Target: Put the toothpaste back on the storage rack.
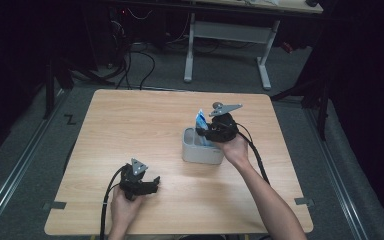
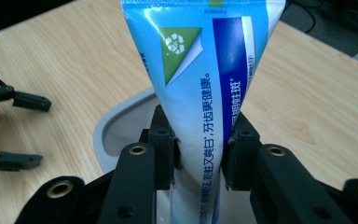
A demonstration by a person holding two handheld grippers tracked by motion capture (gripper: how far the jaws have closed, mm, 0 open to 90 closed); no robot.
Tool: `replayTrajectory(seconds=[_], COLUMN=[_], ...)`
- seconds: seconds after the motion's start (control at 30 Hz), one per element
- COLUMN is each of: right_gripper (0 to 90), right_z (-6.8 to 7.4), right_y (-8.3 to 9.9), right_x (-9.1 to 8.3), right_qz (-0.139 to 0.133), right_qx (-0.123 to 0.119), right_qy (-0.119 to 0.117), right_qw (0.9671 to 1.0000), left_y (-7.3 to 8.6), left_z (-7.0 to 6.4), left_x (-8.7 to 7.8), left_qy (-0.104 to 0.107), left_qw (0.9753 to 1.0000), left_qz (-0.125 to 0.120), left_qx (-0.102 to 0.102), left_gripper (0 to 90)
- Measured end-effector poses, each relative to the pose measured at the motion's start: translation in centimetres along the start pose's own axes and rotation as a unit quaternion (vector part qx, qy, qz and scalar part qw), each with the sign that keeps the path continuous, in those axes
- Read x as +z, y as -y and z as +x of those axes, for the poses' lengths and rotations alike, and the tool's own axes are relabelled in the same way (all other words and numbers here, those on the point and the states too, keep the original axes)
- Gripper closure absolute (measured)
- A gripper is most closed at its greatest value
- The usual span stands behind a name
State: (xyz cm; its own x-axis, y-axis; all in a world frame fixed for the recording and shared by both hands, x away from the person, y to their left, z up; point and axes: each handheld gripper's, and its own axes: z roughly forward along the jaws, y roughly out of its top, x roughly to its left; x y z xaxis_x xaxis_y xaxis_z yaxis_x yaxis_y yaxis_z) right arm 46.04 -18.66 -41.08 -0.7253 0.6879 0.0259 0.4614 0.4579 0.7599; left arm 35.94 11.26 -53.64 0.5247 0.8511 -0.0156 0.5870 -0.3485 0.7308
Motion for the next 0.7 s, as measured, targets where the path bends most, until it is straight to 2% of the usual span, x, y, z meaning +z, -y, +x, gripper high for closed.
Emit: replayTrajectory(seconds=[0.43,0.7], right_gripper=[65.4,50.7], right_z=[0.0,0.02], right_y=[0.27,0.46], right_x=[0.21,-0.16], right_qz=[-0.004,-0.012], right_qx=[0.005,0.009], right_qy=[-0.006,-0.009], right_qw=[1.0,0.9998], left_y=[0.0,0.0], left_z=[0.0,0.0], left_x=[0.0,-0.01], left_qy=[0.0,0.0], left_qw=[1.0,1.0], left_qz=[0.0,0.0], left_qx=[0.0,0.0], left_gripper=[17.1,17.1])
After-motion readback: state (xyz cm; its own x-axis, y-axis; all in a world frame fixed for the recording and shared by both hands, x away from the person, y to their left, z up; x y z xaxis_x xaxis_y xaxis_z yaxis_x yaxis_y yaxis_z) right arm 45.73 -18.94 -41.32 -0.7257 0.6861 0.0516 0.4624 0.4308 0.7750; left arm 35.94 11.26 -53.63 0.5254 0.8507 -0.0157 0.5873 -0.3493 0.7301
